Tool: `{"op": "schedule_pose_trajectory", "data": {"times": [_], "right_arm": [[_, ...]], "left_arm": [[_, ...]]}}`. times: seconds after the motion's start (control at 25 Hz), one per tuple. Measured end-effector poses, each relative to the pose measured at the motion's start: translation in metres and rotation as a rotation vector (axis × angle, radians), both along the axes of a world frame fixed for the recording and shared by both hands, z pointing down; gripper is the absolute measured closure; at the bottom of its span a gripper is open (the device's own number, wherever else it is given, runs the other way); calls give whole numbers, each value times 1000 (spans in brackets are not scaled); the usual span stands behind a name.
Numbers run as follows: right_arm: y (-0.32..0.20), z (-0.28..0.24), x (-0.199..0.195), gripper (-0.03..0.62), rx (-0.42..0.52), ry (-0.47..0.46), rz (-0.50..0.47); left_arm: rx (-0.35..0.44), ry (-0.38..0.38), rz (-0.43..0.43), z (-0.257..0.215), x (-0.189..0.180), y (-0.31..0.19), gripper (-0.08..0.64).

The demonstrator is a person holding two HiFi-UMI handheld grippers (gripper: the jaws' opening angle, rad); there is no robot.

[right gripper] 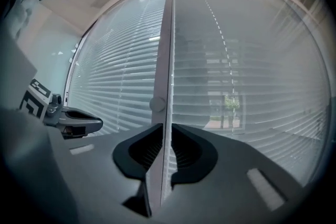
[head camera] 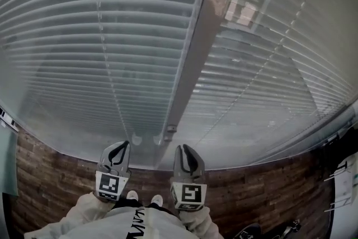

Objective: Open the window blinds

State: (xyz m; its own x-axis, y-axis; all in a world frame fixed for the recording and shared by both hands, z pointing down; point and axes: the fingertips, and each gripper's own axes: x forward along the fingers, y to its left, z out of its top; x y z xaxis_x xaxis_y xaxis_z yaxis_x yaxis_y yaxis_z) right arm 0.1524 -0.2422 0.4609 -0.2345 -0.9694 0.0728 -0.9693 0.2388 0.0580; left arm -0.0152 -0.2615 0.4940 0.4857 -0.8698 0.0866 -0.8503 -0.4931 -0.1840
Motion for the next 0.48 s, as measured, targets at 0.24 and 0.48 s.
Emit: {"op": "schedule_pose_trajectory", "data": {"times": [0.24,0.48], "right_arm": [[-18,-13,-10,463,4,178,-7],[-33,-21,-27,387,38,439,5]], "left_arm": [[-7,7,59,-3,10,-17,560],[-3,25,89,-3,10,-23,560]]}}
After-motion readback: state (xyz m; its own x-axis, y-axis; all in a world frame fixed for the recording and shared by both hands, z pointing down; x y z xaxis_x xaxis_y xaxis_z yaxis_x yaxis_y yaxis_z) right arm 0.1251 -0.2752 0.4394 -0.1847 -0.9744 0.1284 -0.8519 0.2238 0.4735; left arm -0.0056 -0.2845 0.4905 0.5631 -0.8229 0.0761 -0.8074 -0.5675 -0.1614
